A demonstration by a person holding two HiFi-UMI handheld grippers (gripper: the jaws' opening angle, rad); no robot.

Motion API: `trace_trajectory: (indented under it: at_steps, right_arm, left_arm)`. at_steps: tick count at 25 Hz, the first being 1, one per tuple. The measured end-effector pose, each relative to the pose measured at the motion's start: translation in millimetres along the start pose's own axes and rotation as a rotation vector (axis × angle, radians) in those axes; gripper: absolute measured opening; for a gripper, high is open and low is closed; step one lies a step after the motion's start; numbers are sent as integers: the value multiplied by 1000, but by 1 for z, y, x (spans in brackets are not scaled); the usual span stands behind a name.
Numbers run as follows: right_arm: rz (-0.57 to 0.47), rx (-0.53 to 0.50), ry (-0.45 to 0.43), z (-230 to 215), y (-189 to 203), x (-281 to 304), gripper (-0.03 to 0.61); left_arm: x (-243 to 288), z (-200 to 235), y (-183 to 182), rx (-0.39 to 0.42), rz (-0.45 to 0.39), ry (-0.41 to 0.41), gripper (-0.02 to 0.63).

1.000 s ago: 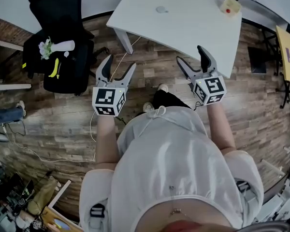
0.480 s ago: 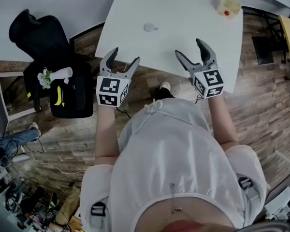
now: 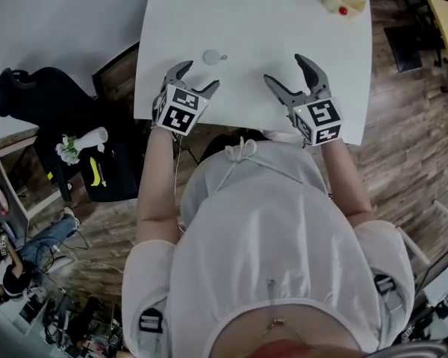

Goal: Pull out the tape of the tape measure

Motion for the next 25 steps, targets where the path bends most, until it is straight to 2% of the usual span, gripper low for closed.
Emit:
trace_trajectory:
  at_steps: [4, 8, 13, 17, 20, 25]
  right_arm:
    - [15, 25, 49, -7, 1, 9, 377]
    - [28, 63, 132, -13, -3, 21, 377]
    - [28, 114, 245, -22, 0, 23, 376]
    - [6, 121, 276, -13, -3, 25, 374]
    - [-15, 123, 291, -9, -5, 23, 362]
    - [-19, 131, 330, -15, -9, 15, 350]
  left_arm:
    - [43, 17, -1, 85, 69, 112, 345]
    - [76, 38, -1, 171, 100, 218, 345]
    - [102, 41, 0, 291, 145, 358, 345]
    - [111, 42, -1, 378, 152, 434, 345]
    - [110, 43, -1, 391, 126, 471, 345]
    - [107, 40, -7, 383, 106, 455, 317]
Point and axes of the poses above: the fingertips, and each gripper's own axes: x forward along the fingers, z to its left, y out of its underside, the point moved 8 cm from there along -x, backward along the fingers, and after that the axes turned 14 degrees about x, right-handed, at the moved point
